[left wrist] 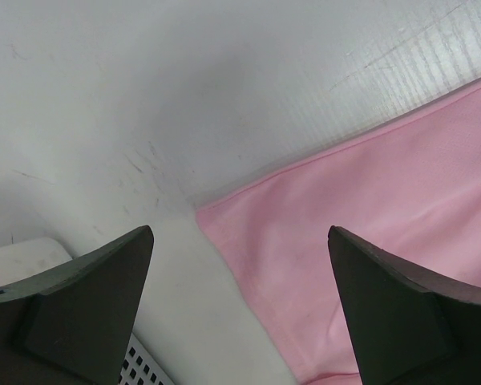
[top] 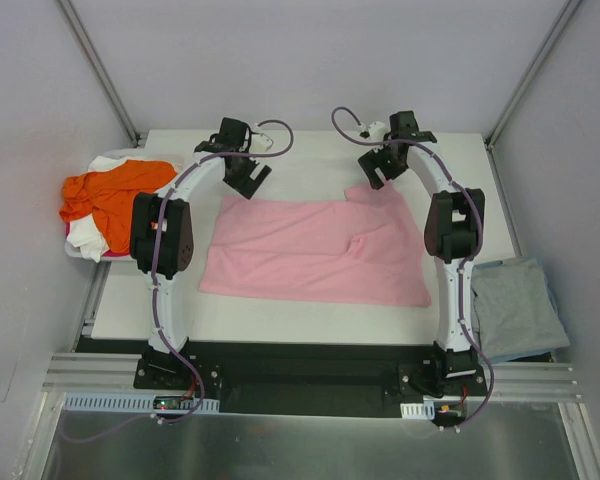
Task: Fold and stack the t-shirts
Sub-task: Fold the tshirt
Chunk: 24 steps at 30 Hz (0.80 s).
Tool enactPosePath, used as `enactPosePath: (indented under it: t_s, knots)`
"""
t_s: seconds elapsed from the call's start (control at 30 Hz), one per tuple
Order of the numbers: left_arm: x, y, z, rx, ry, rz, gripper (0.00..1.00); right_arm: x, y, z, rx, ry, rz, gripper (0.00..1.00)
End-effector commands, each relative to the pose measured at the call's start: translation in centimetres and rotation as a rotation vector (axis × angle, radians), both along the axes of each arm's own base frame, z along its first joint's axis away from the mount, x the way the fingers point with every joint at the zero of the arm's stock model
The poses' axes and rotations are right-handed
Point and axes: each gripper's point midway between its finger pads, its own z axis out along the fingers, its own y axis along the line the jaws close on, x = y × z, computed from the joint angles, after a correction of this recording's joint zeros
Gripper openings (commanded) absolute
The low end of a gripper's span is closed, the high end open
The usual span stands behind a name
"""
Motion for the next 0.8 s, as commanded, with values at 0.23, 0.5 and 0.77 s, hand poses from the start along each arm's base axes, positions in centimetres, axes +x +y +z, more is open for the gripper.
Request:
enactPosePath:
  t_s: [0.23, 0.5, 0.77]
  knots:
    - [-0.6, 0.3, 1.0, -0.009, -0.009, 0.003, 0.91, 0.1, 1.3, 0.8, 0.118, 0.046, -0.006, 0.90]
    - [-0.6, 0.3, 0.6, -0.010, -0.001, 0.006, 0.91, 2.4, 1.1, 2.6, 0.135, -0.030, -0.041, 0.96]
    - [-0.5, 0.3, 0.7, -0.005, -0.006, 0.009, 0.91, 2.7, 1.0, 1.4, 0.132, -0.017, -0.052, 1.00]
